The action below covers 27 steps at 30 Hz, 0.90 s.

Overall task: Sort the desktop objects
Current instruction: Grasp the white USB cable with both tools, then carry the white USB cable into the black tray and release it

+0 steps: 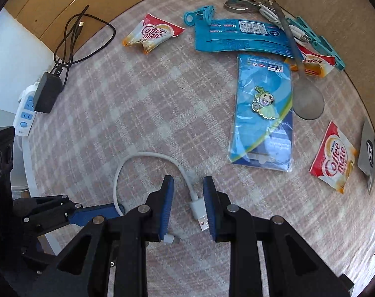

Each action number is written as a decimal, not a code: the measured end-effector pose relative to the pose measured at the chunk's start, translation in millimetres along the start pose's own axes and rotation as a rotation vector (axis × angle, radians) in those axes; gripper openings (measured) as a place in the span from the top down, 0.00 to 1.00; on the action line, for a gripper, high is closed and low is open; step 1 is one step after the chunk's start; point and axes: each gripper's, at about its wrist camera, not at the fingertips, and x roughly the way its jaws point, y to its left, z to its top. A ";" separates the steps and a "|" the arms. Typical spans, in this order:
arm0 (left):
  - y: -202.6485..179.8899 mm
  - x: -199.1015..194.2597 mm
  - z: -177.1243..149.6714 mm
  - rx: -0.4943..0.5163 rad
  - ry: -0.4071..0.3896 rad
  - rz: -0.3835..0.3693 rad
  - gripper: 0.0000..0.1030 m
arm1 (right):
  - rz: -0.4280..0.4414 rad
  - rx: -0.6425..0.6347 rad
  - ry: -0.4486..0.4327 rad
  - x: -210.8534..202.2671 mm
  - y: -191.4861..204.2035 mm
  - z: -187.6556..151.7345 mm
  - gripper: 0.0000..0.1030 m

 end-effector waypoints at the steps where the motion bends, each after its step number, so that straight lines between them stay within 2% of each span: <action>1: -1.2 0.5 1.1 0.005 -0.005 0.001 0.61 | -0.003 0.003 0.002 0.0 -0.4 0.3 0.78; 3: -3.2 1.4 4.1 0.010 -0.020 0.008 0.63 | -0.014 0.021 0.007 0.0 -3.7 0.0 0.90; 4: -4.5 2.2 5.9 0.012 -0.025 0.006 0.68 | -0.007 0.035 0.009 -0.3 -6.6 -1.3 0.92; 5: -5.6 3.4 7.8 0.014 -0.025 0.007 0.75 | 0.013 0.054 0.009 -1.1 -10.7 -3.6 0.94; 6: -6.9 5.5 9.5 0.017 -0.017 0.007 0.91 | 0.029 0.077 0.009 -1.6 -16.1 -7.5 0.96; 10: -16.2 3.9 9.2 0.050 -0.017 0.000 0.97 | 0.066 0.157 -0.025 -8.8 -29.5 -23.7 0.96; 16: -51.5 -11.7 1.7 0.147 -0.027 -0.031 0.97 | 0.101 0.225 -0.107 -46.5 -44.1 -50.7 0.96; 21: -99.8 -17.0 -11.4 0.254 -0.008 -0.072 0.97 | 0.095 0.301 -0.191 -92.5 -62.7 -84.8 0.96; 24: -138.1 -10.2 -24.8 0.336 0.026 -0.106 0.97 | 0.080 0.380 -0.245 -115.9 -74.9 -118.5 0.96; 27: -182.0 4.5 -46.5 0.426 0.082 -0.144 0.97 | 0.051 0.474 -0.302 -143.9 -96.4 -168.6 0.96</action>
